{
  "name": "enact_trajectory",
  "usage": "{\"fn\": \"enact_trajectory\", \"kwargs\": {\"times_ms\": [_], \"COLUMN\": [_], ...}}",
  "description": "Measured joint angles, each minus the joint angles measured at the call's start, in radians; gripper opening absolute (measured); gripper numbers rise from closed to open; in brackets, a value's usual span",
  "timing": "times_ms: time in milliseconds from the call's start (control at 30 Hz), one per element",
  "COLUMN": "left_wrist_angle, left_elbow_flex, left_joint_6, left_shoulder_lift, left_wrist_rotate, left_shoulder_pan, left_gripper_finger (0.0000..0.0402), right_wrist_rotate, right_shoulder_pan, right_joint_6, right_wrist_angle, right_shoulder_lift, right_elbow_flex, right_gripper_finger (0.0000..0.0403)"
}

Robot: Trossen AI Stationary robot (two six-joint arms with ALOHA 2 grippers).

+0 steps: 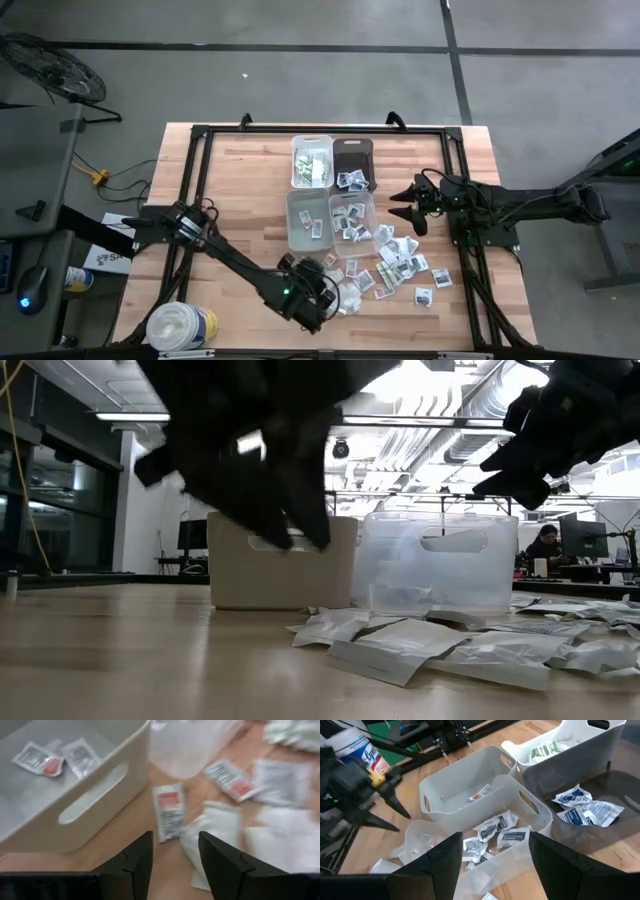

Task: Pick & Place First Aid Supplies
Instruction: Put the orange ointment pack into the gray bin

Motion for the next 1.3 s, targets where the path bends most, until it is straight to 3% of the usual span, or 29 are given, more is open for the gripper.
{"fn": "enact_trajectory", "kwargs": {"times_ms": [400,700,967,1300], "left_wrist_angle": [0.083,0.238,0.216,0.195], "left_elbow_flex": [-0.002,-0.005,-0.006,-0.005], "left_joint_6": [-0.018,0.186,0.226,0.235], "left_shoulder_lift": [0.07,0.099,0.102,0.101], "left_wrist_rotate": [-0.036,-0.016,0.068,0.085], "left_shoulder_pan": [0.019,0.059,0.088,0.092], "left_gripper_finger": [0.0156,0.0156,0.0156,0.0155], "right_wrist_rotate": [0.0,0.0,0.0,0.0], "right_shoulder_pan": [0.0,0.0,0.0,0.0], "right_joint_6": [0.0,0.0,0.0,0.0], "right_wrist_angle": [-0.001,0.001,0.0,0.001], "right_shoulder_lift": [0.009,0.013,0.013,0.013], "right_elbow_flex": [0.0,0.0,0.0,0.0], "right_gripper_finger": [0.0222,0.0222,0.0222,0.0222]}}
